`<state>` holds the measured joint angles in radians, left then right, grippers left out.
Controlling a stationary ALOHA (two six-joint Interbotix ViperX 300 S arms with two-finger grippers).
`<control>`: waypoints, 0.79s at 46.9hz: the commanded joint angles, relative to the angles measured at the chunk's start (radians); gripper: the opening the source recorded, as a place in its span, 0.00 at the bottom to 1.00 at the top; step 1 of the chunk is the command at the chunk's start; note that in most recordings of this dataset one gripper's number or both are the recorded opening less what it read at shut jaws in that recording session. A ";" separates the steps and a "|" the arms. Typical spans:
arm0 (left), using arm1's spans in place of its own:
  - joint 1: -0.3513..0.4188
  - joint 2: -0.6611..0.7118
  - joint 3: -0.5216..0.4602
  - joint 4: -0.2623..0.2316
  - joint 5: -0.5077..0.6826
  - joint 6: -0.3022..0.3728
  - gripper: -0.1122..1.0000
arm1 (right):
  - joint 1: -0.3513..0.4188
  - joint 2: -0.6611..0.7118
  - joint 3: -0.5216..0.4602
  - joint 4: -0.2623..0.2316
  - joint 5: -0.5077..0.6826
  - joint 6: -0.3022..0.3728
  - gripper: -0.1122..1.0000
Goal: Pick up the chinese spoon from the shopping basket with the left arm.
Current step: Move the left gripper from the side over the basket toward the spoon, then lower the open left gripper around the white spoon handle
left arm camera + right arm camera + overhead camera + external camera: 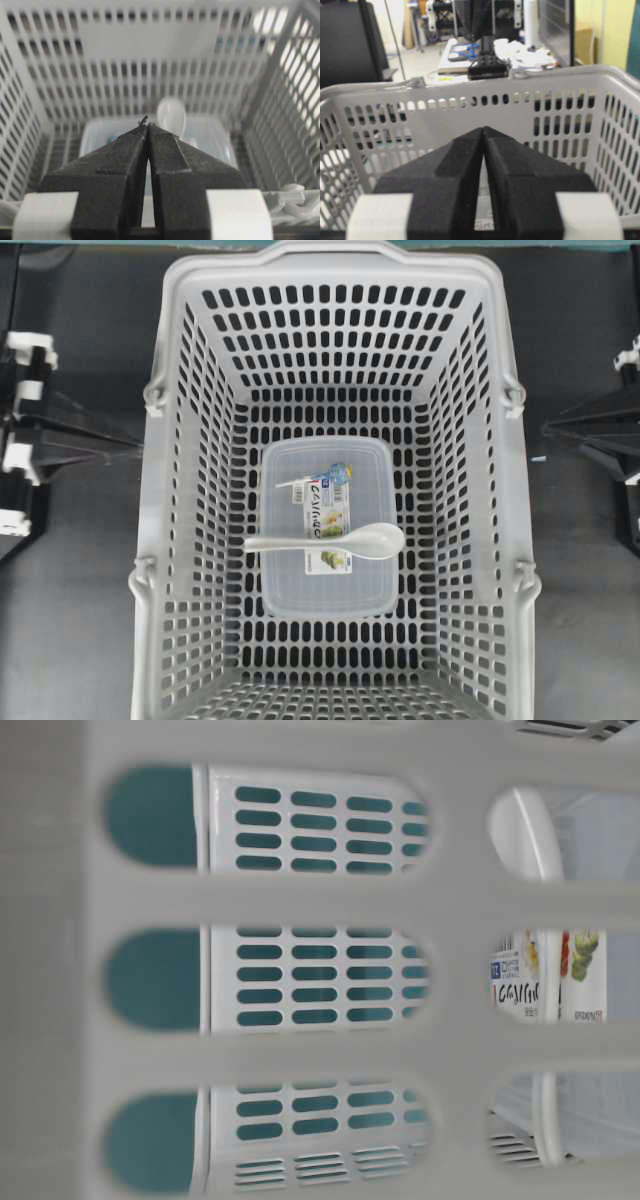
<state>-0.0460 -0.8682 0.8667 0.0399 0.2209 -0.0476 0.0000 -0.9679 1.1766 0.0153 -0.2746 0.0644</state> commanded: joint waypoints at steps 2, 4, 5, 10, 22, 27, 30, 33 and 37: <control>-0.014 0.091 -0.137 0.005 0.146 -0.003 0.10 | 0.003 0.009 -0.021 0.005 -0.005 0.029 0.09; -0.015 0.135 -0.184 0.005 0.202 -0.002 0.10 | 0.003 0.011 -0.021 0.005 -0.003 0.041 0.09; -0.015 0.152 -0.202 0.005 0.224 -0.002 0.10 | 0.003 0.011 -0.021 0.005 -0.002 0.044 0.09; -0.018 0.245 -0.293 0.005 0.308 0.002 0.10 | 0.003 0.011 -0.021 0.005 0.009 0.049 0.09; -0.026 0.443 -0.442 0.005 0.423 -0.002 0.10 | 0.003 0.009 -0.021 0.005 0.046 0.048 0.19; -0.029 0.512 -0.495 0.003 0.463 0.000 0.10 | 0.003 0.008 -0.023 0.005 0.060 0.048 0.34; -0.038 0.561 -0.529 0.003 0.485 0.002 0.10 | 0.003 0.005 -0.023 0.005 0.060 0.046 0.47; -0.043 0.601 -0.557 0.003 0.500 0.000 0.10 | 0.003 0.000 -0.023 0.005 0.060 0.044 0.59; -0.049 0.653 -0.589 0.005 0.523 0.000 0.13 | 0.003 -0.005 -0.023 0.005 0.060 0.040 0.67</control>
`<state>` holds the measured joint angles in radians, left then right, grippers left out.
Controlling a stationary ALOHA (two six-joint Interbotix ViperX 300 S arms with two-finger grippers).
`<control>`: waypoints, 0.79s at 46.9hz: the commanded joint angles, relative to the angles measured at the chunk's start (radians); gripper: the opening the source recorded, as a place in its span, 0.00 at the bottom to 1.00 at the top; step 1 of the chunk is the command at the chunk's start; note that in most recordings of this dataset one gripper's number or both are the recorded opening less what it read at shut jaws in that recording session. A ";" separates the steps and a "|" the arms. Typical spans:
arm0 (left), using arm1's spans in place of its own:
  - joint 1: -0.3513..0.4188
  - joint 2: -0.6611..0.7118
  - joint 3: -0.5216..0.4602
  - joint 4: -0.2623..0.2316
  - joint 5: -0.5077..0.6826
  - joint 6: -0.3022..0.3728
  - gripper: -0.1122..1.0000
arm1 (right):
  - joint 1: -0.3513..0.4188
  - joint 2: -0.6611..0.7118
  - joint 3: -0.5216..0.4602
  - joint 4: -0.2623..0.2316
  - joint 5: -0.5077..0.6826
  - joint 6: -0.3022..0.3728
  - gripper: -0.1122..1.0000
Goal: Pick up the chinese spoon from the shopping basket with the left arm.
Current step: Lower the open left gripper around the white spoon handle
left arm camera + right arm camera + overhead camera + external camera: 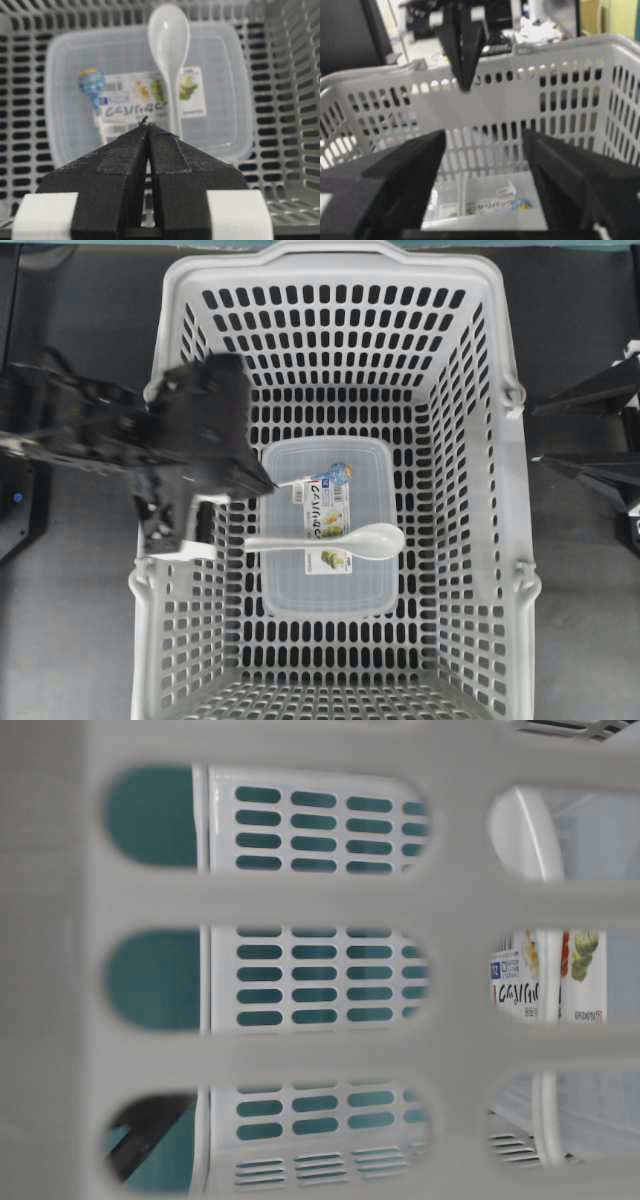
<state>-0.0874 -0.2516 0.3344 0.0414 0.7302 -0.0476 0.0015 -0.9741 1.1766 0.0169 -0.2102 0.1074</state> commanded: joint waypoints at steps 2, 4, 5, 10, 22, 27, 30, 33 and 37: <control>-0.008 0.069 -0.077 0.003 0.025 -0.005 0.20 | 0.002 0.000 -0.023 0.002 -0.003 -0.002 0.68; -0.008 0.092 -0.092 0.003 0.034 -0.009 0.30 | 0.002 0.002 -0.023 0.002 -0.003 -0.002 0.67; -0.009 0.104 -0.101 0.002 0.040 -0.012 0.35 | 0.002 0.002 -0.023 0.002 -0.003 -0.002 0.67; -0.017 0.178 -0.149 0.003 0.081 -0.023 0.65 | 0.002 0.002 -0.021 0.003 -0.002 -0.002 0.67; -0.029 0.331 -0.210 0.003 0.127 -0.026 0.89 | 0.002 0.002 -0.020 0.002 0.000 -0.002 0.67; -0.031 0.382 -0.219 0.003 0.127 -0.037 0.89 | 0.002 0.002 -0.018 0.002 0.006 -0.002 0.67; -0.031 0.400 -0.216 0.003 0.127 -0.041 0.88 | 0.000 0.002 -0.018 0.002 0.008 -0.002 0.67; -0.029 0.417 -0.210 0.003 0.126 -0.044 0.88 | 0.002 0.000 -0.018 0.002 0.009 -0.002 0.67; -0.031 0.434 -0.207 0.003 0.114 -0.044 0.88 | 0.002 0.002 -0.017 0.003 0.009 -0.002 0.67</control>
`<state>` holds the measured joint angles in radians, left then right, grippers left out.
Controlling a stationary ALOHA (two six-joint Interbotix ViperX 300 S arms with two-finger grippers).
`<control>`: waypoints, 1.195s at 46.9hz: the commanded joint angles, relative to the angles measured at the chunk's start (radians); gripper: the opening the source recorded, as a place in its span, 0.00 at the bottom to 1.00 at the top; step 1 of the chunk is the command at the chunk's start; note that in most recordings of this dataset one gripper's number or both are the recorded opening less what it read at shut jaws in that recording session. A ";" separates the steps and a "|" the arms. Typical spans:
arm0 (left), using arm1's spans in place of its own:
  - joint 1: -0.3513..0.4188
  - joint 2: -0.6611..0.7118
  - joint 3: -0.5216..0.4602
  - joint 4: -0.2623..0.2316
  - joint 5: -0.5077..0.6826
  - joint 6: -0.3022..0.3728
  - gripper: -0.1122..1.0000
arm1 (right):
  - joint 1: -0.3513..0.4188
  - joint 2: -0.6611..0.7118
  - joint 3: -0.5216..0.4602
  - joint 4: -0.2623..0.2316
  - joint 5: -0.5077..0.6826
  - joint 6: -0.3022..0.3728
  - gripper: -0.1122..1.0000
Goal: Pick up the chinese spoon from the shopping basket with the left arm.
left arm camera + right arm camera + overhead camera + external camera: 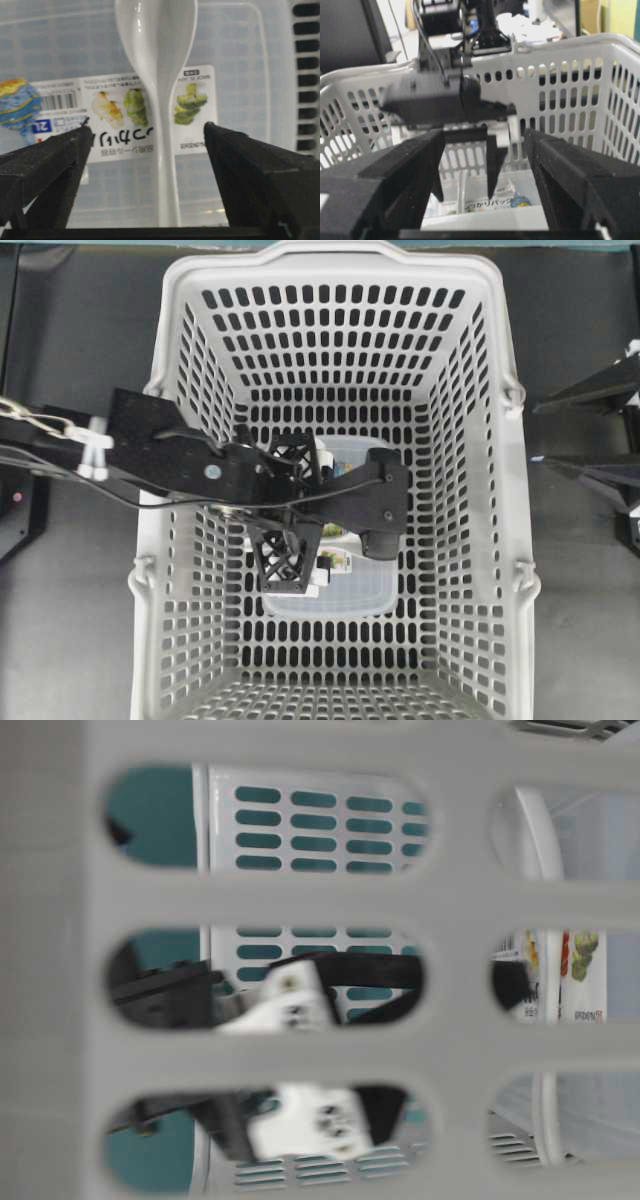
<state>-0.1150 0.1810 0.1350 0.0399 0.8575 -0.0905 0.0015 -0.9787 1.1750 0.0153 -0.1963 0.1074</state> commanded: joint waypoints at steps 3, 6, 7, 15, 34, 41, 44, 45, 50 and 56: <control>-0.003 0.008 -0.005 0.005 -0.031 -0.003 0.88 | 0.000 0.006 -0.015 0.003 -0.005 -0.002 0.67; -0.005 0.014 -0.003 0.005 -0.048 -0.003 0.88 | -0.003 0.005 -0.014 0.003 -0.005 -0.002 0.67; -0.006 0.015 -0.002 0.005 -0.052 -0.003 0.88 | -0.005 0.006 -0.014 0.005 -0.005 -0.002 0.67; -0.006 0.038 0.009 0.005 -0.060 -0.003 0.86 | -0.006 0.006 -0.014 0.003 -0.005 -0.002 0.67; -0.014 0.020 -0.008 0.003 -0.066 0.003 0.25 | -0.008 0.005 -0.003 0.003 -0.005 0.003 0.67; -0.012 -0.028 -0.046 0.005 -0.037 0.003 0.23 | -0.008 0.006 -0.003 0.005 -0.005 0.003 0.67; -0.011 -0.055 -0.087 0.005 0.006 0.003 0.23 | -0.008 0.005 -0.002 0.005 -0.005 0.005 0.67; -0.011 -0.063 -0.104 0.003 0.023 0.003 0.23 | -0.008 0.005 -0.002 0.005 -0.005 0.005 0.67; -0.014 -0.098 -0.219 0.005 0.135 0.005 0.23 | -0.008 0.005 -0.002 0.005 -0.005 0.005 0.67; -0.014 -0.117 -0.362 0.005 0.272 0.006 0.23 | -0.008 0.005 -0.002 0.003 -0.005 0.006 0.67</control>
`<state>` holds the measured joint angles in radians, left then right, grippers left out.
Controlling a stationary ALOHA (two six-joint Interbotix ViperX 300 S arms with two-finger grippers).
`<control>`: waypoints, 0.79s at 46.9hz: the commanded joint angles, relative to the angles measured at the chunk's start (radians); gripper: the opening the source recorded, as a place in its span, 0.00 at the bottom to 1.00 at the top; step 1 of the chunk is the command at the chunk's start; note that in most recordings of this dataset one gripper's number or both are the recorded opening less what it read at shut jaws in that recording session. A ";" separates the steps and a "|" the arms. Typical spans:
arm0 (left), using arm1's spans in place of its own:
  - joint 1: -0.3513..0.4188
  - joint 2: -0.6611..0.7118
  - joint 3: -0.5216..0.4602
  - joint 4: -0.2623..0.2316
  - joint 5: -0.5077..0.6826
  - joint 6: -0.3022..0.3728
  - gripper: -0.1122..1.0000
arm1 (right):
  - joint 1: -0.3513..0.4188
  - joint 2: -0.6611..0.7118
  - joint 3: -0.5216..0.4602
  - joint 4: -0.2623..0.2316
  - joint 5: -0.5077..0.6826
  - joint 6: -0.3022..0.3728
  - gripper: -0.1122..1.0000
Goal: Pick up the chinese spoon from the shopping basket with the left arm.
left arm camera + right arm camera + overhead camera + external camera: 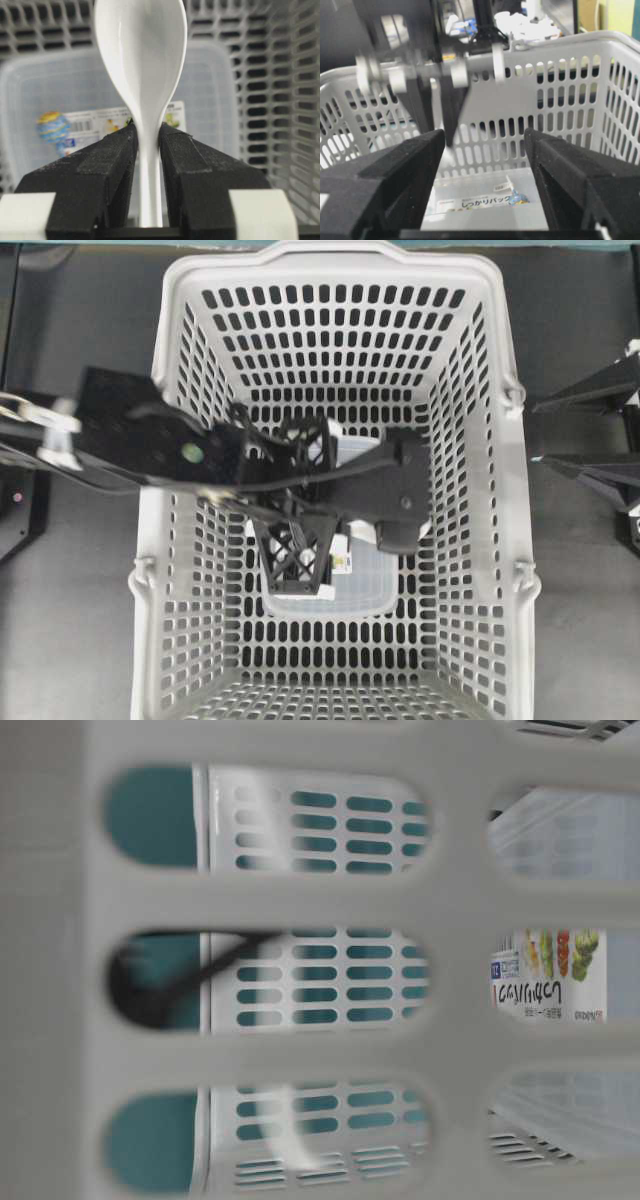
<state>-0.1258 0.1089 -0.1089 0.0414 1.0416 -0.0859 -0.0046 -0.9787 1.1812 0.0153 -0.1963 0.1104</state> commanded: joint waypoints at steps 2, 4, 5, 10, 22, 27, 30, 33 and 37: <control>-0.003 -0.046 -0.172 0.003 0.138 0.002 0.23 | -0.002 0.005 -0.008 0.005 -0.005 0.003 0.67; -0.002 -0.044 -0.235 0.003 0.195 0.002 0.23 | 0.000 0.005 -0.008 0.005 -0.005 0.003 0.67; -0.002 -0.044 -0.258 0.003 0.216 0.002 0.23 | -0.002 0.005 -0.008 0.003 -0.005 0.003 0.67; 0.000 -0.021 -0.342 0.003 0.298 0.008 0.23 | -0.002 0.005 -0.008 0.005 -0.005 0.003 0.67; 0.005 0.038 -0.393 0.003 0.360 0.006 0.23 | -0.002 0.005 -0.008 0.005 -0.005 0.003 0.67; 0.005 0.052 -0.391 0.003 0.362 0.006 0.23 | -0.002 0.003 -0.008 0.005 -0.005 0.003 0.67; 0.005 0.060 -0.393 0.003 0.362 0.008 0.23 | -0.002 0.003 -0.008 0.005 -0.005 0.003 0.67; 0.005 0.064 -0.393 0.003 0.360 0.006 0.23 | -0.002 0.002 -0.008 0.003 -0.005 0.003 0.67; 0.002 0.071 -0.391 0.003 0.360 -0.002 0.23 | 0.000 0.003 -0.008 0.003 -0.005 0.003 0.67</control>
<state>-0.1212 0.1933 -0.4755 0.0414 1.4067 -0.0813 -0.0046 -0.9802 1.1812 0.0153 -0.1963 0.1120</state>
